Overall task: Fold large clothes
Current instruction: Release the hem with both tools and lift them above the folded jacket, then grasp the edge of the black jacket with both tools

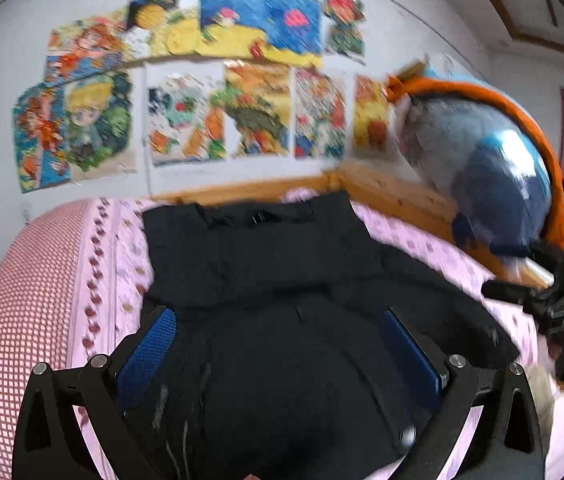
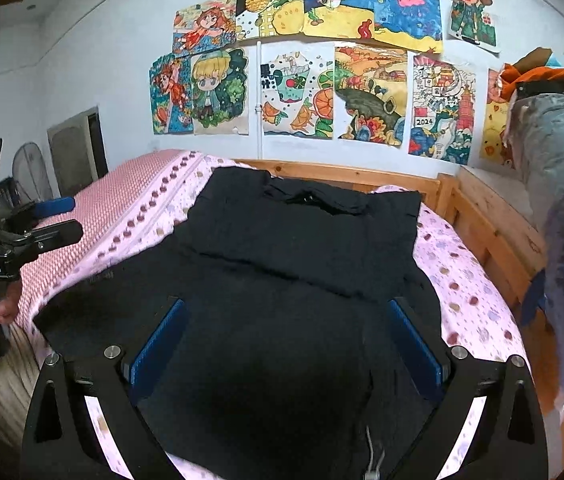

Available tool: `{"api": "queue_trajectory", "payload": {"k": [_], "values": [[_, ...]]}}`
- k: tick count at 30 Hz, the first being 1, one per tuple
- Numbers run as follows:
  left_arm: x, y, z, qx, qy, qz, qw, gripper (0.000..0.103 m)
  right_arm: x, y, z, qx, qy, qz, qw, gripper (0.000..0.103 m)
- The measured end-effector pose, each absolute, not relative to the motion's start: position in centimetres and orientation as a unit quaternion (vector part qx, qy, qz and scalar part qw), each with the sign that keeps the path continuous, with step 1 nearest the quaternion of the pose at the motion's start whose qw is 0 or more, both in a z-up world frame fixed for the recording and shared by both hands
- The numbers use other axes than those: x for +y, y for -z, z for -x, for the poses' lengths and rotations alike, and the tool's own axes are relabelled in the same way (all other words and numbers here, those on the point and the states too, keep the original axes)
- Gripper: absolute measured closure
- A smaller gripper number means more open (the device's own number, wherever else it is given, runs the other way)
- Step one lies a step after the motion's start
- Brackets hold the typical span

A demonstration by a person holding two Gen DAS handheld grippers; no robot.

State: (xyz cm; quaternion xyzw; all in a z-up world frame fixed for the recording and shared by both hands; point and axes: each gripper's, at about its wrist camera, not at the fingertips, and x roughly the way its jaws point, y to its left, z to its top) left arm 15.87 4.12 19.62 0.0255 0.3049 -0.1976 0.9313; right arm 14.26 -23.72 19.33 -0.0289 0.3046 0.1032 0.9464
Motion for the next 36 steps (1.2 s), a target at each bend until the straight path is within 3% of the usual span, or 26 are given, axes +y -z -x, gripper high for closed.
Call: {"api": "queue_trajectory", "payload": {"k": [8, 18, 23, 36], "values": [[4.6, -16.3, -11.7, 0.335, 0.282, -0.073, 0.896, 0.0, -23.3, -15.1, -10.2, 0.356, -0.203, 0.057, 0.911, 0.006], [3.8, -12.9, -8.3, 0.356, 0.283, -0.154, 0.877, 0.0, -23.6, -11.5, -8.6, 0.406, -0.195, 0.098, 0.887, 0.006], [3.1, -11.1, -7.7, 0.368, 0.238, -0.218, 0.872, 0.0, -22.2, -10.7, -7.3, 0.41, -0.189, 0.141, 0.881, 0.006], [3.1, -11.2, -7.2, 0.329, 0.18, -0.253, 0.892, 0.0, -21.2, -10.1, -4.7, 0.388, -0.097, 0.223, 0.889, 0.006]]}}
